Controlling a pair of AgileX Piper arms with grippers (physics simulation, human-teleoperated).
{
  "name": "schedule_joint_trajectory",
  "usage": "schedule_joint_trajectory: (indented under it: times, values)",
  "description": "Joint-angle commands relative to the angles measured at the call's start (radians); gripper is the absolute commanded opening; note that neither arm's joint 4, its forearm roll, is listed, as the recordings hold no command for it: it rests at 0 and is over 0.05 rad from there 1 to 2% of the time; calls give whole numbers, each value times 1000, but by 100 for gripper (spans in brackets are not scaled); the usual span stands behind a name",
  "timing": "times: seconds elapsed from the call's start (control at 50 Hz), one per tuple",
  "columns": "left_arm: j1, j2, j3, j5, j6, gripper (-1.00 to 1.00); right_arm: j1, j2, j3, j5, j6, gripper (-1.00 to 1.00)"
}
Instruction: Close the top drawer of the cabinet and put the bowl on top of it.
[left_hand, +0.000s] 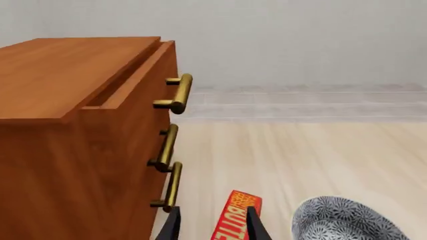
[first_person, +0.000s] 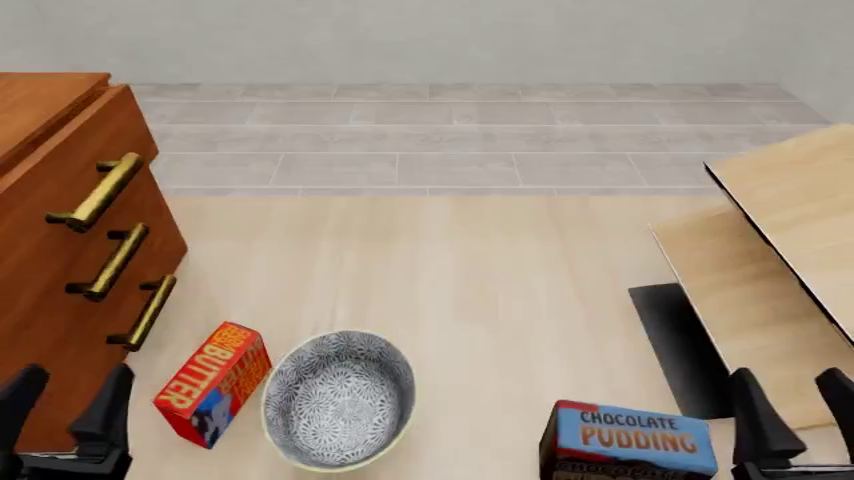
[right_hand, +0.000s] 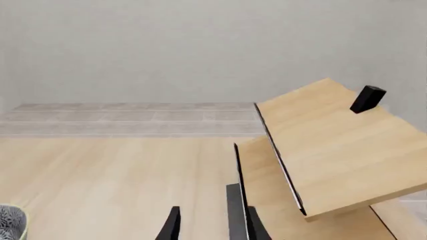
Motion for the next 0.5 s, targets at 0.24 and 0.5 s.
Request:
schedule_joint_trajectory:
  times: [0.24,0.5]
  values:
    - [-13,-126,-67,67,-42,100,-3,28,-4,-23,-2,100]
    - [-43,144,-146,-171,-19,100,-2,18,-5,-13,-9,100]
